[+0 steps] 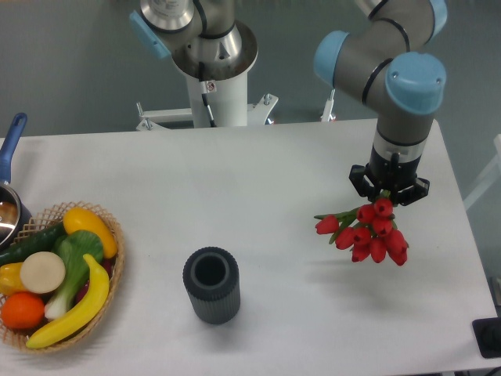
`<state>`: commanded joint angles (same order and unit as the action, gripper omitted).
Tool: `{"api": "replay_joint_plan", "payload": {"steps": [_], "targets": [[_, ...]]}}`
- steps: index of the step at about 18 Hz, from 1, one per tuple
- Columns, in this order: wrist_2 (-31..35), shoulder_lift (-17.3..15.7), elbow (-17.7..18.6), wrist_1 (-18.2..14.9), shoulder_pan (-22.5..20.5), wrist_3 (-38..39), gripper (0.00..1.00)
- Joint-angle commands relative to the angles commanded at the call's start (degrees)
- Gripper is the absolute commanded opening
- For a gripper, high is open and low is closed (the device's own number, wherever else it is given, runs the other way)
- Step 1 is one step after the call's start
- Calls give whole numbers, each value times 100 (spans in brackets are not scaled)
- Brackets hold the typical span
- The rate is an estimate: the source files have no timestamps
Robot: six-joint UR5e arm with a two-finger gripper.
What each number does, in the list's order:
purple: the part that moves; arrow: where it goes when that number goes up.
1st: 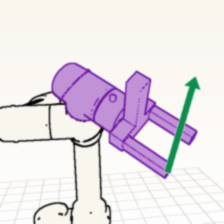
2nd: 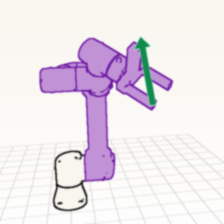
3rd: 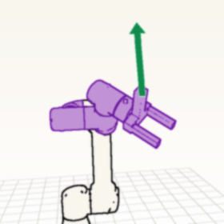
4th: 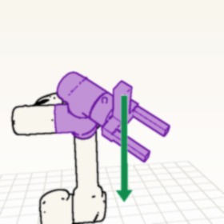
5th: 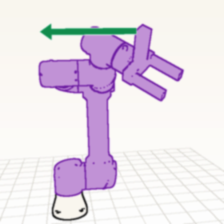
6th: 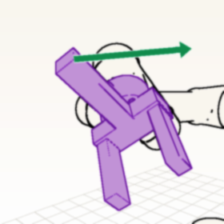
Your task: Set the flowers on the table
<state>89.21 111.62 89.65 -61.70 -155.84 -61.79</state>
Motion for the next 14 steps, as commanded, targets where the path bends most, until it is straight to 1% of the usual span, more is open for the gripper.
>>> {"api": "replay_joint_plan", "payload": {"steps": [1,2,8,9,10,11,12,13,14], "targets": [[44,105,-26,0,70,9,0],[53,141,-44,0,106,9,0],[97,247,9,-9,203,88,0],[53,247,70,-17,203,71,3],[36,255,105,-9,238,62,15],[35,273,105,-9,290,70,44],[35,299,123,-9,325,97,93],[35,308,166,17,335,106,100],[35,308,228,140,335,114,100]]}}
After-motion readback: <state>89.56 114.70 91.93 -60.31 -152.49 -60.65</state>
